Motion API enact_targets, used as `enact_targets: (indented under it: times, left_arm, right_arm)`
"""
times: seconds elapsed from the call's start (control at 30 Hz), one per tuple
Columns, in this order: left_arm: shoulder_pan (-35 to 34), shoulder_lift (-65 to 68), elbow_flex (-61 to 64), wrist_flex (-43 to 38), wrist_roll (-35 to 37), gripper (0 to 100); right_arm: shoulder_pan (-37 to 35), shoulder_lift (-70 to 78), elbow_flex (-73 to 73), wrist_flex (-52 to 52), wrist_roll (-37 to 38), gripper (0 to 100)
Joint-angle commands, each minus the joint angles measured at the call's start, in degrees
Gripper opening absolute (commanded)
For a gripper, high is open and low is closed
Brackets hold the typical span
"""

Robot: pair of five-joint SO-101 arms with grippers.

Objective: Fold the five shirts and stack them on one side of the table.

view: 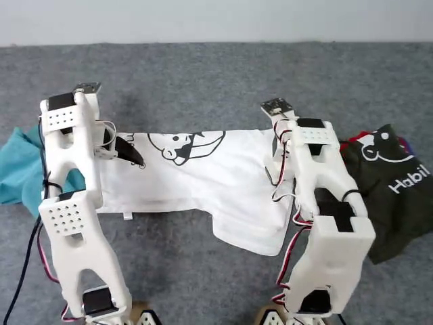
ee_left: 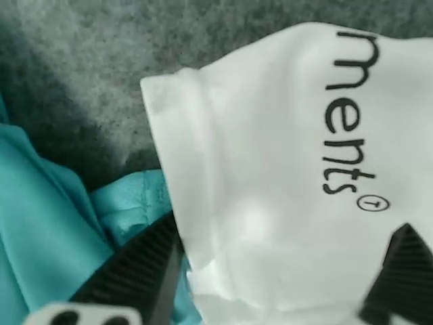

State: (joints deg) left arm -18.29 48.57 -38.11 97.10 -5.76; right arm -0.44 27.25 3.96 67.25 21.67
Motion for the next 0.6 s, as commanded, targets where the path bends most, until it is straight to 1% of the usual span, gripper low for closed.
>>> enact_targets:
  times: [0.0, 0.1, 0.17, 0.23, 0.33, 0.43, 0.5, 0.57]
  left_arm:
    - [0.35, -0.53, -0.4, -0.53, 0.35, 41]
    - [0.35, -0.44, -0.4, -0.53, 0.35, 41]
    - [0.35, -0.79, -0.4, -0.35, 0.53, 41]
    - [0.35, -1.14, -0.66, -0.09, 0.7, 41]
    - [0.53, -1.05, -2.68, 3.69, 0.79, 41]
    - [0.26, -1.58, -2.51, 3.52, 0.88, 41]
    - [0.44, -2.46, -1.71, 3.52, 0.88, 41]
    - [0.53, -3.96, -1.01, 3.52, 0.88, 41]
  right_arm:
    - [4.44, 0.22, 1.67, 1.36, 0.97, 22.6]
    - [2.51, -2.07, 1.93, 5.41, 0.88, 22.6]
    - [1.01, -6.11, 1.93, 7.69, -0.62, 22.6]
    - [-0.31, -12.26, 1.93, 9.27, -1.41, 22.6]
    - [-2.59, -22.81, 1.93, 13.41, -1.76, 22.6]
    - [-4.44, -31.96, 2.73, 18.77, -1.49, 22.6]
    - [-5.85, -37.05, 6.24, 20.53, -1.05, 22.6]
    - [-7.87, -41.01, 12.57, 21.41, 1.49, 22.6]
